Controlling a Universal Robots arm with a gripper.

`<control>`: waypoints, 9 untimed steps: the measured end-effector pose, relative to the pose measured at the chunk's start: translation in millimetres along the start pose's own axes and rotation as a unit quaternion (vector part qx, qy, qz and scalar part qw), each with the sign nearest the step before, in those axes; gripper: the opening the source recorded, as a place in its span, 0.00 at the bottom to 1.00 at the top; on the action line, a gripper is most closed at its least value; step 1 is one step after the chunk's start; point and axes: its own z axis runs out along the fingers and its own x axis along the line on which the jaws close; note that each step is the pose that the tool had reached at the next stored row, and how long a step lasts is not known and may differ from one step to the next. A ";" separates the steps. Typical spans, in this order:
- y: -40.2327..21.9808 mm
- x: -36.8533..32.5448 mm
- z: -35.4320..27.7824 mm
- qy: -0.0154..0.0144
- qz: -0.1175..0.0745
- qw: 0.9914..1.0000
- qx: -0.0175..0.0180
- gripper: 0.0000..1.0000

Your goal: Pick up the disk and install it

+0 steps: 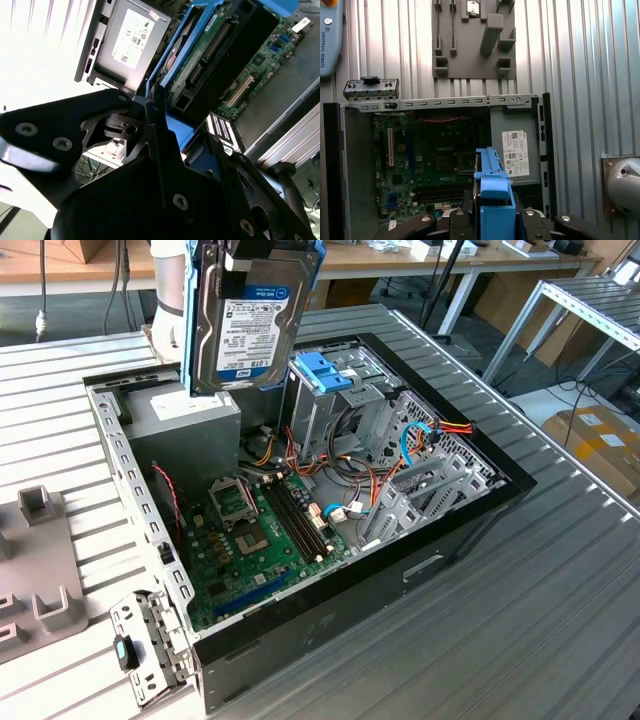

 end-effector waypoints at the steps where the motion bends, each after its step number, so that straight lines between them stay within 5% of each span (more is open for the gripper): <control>1: -0.2 0.6 0.0 0.000 0.000 1.000 0.000 0.37; 9: -1.9 5.3 -0.4 0.000 0.000 1.000 0.000 0.37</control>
